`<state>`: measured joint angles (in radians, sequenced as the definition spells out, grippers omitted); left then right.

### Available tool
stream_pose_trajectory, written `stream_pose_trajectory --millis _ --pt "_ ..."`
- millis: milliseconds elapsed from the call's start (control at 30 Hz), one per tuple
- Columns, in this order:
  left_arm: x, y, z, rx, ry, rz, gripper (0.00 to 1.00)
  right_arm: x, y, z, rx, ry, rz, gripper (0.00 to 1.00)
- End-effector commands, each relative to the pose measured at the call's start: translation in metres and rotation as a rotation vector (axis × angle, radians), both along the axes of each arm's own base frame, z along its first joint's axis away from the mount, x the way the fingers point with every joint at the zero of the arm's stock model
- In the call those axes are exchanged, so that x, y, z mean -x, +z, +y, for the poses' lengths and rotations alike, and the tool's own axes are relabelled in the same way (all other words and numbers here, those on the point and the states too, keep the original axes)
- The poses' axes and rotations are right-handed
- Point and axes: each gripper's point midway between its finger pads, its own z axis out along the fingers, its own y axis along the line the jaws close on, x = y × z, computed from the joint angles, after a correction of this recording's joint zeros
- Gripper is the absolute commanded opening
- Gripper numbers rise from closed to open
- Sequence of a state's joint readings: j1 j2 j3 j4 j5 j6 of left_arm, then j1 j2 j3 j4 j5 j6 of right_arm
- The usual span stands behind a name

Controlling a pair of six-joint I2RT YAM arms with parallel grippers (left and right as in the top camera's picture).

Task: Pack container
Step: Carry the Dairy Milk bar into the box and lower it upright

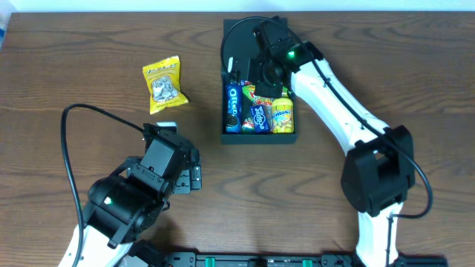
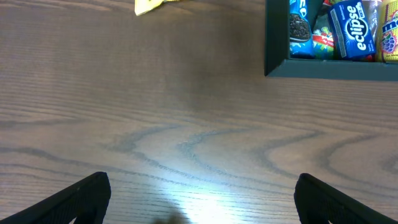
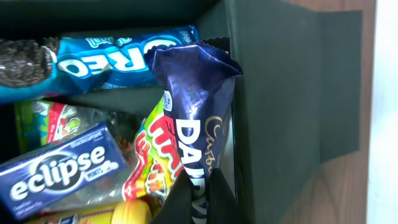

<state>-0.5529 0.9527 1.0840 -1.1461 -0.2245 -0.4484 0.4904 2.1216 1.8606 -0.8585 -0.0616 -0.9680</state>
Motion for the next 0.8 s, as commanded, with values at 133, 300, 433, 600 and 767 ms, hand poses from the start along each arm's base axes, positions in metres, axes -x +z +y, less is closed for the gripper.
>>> stream_pose_trajectory --millis 133,300,433,600,767 --pt "-0.001 0.0 0.004 -0.011 0.018 -0.007 0.95 -0.006 -0.017 0.012 -0.024 0.002 0.014 0.01" --pt "-0.001 0.0 0.004 -0.011 0.018 -0.007 0.95 -0.009 -0.026 0.014 -0.022 0.002 0.016 0.01" --pt "-0.001 0.0 0.004 -0.011 0.018 -0.007 0.95 -0.007 -0.03 0.013 -0.015 0.002 0.028 0.01" --pt "-0.001 0.0 0.004 -0.011 0.018 -0.007 0.95 -0.003 -0.034 0.011 -0.002 0.001 0.051 0.01" --pt "-0.001 0.0 0.004 -0.011 0.018 -0.007 0.95 -0.001 -0.036 0.009 0.003 0.0 0.061 0.01"
